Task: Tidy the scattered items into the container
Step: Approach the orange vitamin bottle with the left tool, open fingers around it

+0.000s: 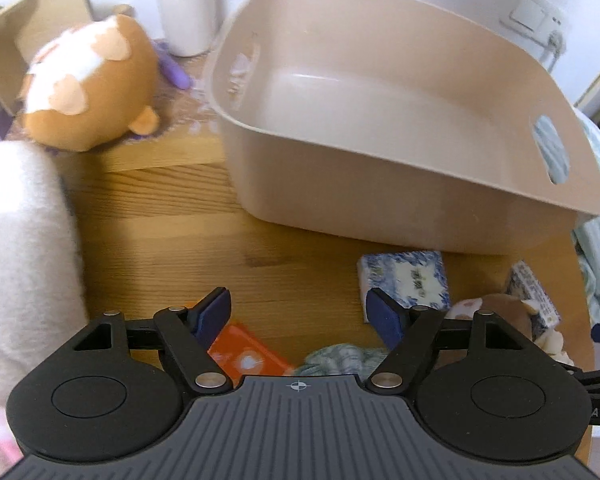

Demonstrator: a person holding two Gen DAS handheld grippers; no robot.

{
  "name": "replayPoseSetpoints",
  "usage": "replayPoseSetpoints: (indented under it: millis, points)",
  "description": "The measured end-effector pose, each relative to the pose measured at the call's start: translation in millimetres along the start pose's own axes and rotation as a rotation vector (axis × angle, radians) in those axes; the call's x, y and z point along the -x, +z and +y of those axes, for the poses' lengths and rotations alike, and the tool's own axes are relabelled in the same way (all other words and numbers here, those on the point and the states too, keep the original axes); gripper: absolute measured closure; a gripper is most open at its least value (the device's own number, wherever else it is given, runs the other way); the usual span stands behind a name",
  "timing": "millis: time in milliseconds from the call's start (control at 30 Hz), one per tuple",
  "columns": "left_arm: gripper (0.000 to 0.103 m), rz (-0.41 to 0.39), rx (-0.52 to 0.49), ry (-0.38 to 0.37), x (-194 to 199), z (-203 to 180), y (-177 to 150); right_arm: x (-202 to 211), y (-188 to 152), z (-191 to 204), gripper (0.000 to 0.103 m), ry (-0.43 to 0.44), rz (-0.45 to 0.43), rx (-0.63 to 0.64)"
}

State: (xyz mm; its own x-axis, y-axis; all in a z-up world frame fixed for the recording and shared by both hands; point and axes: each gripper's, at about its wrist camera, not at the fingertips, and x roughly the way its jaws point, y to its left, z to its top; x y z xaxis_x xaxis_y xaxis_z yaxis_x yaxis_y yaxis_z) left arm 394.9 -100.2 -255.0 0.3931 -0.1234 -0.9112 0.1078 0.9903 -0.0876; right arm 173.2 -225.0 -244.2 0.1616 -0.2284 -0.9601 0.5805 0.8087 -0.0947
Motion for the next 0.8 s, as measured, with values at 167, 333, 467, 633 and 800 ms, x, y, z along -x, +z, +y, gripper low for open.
replayPoseSetpoints:
  millis: [167,333,467,633,800]
  points:
    - [0.027,0.03,0.028,0.044,6.5,20.9,-3.6,0.8,-0.7,0.7,0.006,0.003,-0.003,0.0]
    - [0.027,0.082,0.062,0.049,0.7,31.0,-13.7,0.9,1.6,0.5,0.006,0.009,-0.009,0.009]
    - [0.026,0.08,0.052,0.036,-0.2,20.9,-19.4,1.5,1.6,0.6,0.006,0.008,-0.009,0.016]
    - [0.026,0.067,0.06,-0.003,1.4,12.6,-20.2,1.9,3.9,-3.1,0.006,0.002,-0.016,0.018]
    - [0.026,0.056,0.065,-0.018,3.2,9.2,-17.7,2.7,4.6,-2.4,0.006,0.006,-0.025,0.025]
